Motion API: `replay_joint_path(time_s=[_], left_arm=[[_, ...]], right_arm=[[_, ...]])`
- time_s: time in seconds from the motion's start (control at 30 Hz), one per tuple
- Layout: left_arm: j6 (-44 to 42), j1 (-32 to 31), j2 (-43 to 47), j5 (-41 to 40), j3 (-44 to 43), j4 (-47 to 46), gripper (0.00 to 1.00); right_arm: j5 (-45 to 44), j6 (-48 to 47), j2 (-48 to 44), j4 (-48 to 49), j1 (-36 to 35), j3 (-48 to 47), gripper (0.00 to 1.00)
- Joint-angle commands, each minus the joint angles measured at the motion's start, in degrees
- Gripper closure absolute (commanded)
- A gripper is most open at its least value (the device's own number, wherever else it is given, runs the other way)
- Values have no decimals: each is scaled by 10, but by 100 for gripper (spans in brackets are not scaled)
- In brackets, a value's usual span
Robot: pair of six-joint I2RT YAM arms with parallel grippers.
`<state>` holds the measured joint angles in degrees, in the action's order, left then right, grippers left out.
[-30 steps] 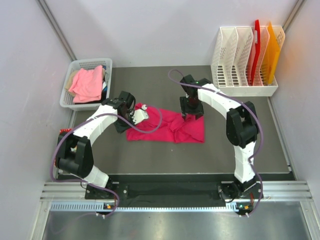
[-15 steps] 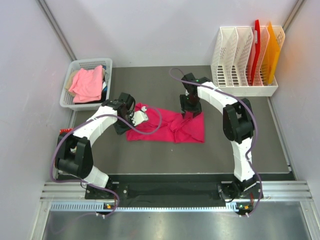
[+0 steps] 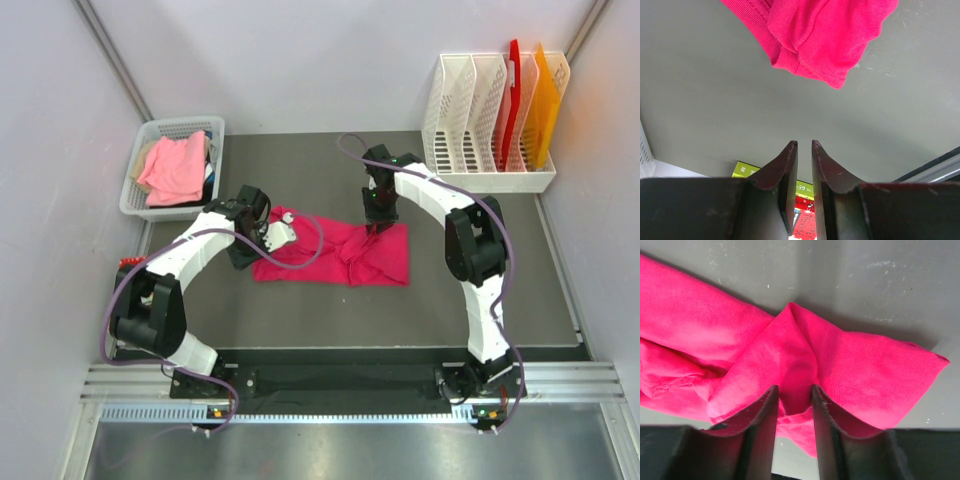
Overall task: Fold and stack the t-shirts
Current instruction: Fold the folded rectangular tshirt in 1/3 of the way
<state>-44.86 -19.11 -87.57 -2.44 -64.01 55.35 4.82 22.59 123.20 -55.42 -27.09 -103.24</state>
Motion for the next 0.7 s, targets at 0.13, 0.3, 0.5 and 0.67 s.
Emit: replay_joint_path(time_s=[0.13,0.3,0.5,0.67], left_arm=[[4,3,11,9,-9,-6,77],[7,3,8,14,-8,-7,76],[8,2,7,14,-3,-10,76],[7,2,8,14,-2,-10,76]], right_arm=[[27,10,4,3,2,-67,88],[64,16,45,-28,-2,-168,90],[138,23,87,-37,-13,-239,88],[175,7,102,-43,-23,-209,65]])
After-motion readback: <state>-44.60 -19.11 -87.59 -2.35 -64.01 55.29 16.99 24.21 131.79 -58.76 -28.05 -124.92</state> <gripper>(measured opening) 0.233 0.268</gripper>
